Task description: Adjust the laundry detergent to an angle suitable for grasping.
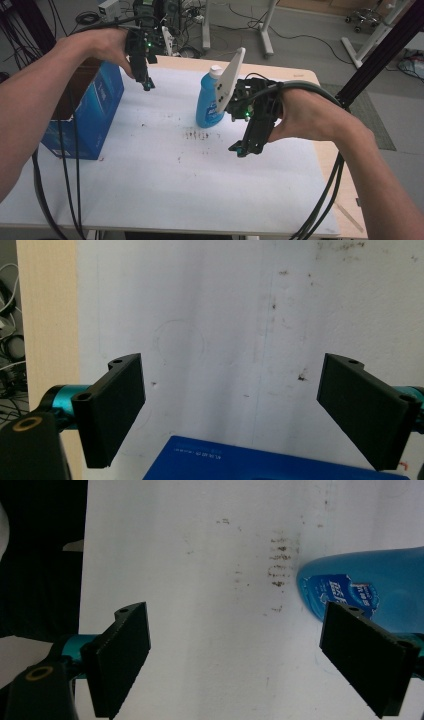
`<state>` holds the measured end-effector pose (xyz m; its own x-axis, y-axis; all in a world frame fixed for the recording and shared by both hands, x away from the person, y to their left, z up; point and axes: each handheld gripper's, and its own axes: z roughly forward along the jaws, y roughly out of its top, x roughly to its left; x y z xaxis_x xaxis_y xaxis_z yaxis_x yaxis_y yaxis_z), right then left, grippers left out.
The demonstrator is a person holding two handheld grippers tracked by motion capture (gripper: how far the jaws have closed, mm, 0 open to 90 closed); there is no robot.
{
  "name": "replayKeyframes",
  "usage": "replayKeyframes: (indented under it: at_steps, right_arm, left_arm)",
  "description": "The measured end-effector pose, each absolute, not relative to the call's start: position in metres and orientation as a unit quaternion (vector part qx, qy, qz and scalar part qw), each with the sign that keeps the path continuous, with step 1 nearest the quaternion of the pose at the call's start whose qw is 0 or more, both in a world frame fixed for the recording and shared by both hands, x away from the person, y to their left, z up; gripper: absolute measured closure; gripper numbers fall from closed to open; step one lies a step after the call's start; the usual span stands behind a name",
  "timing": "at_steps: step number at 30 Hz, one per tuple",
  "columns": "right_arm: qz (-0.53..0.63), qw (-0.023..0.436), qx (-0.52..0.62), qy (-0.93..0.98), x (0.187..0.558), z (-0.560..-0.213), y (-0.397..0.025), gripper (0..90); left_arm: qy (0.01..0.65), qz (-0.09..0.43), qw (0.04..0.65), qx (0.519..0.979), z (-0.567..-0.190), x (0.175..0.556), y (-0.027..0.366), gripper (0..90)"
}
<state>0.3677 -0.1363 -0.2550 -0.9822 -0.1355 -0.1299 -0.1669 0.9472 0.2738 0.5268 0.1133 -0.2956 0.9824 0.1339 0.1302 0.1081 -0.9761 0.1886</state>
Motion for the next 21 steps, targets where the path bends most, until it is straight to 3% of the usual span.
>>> replayKeyframes:
  at_steps: [21]
  right_arm:
    - [0.141,0.06,-0.08,0.985,0.356,-0.25,-0.141,12.2]
  left_arm:
    - [0.155,0.075,0.195,0.965,-0.298,0.478,0.089,11.9]
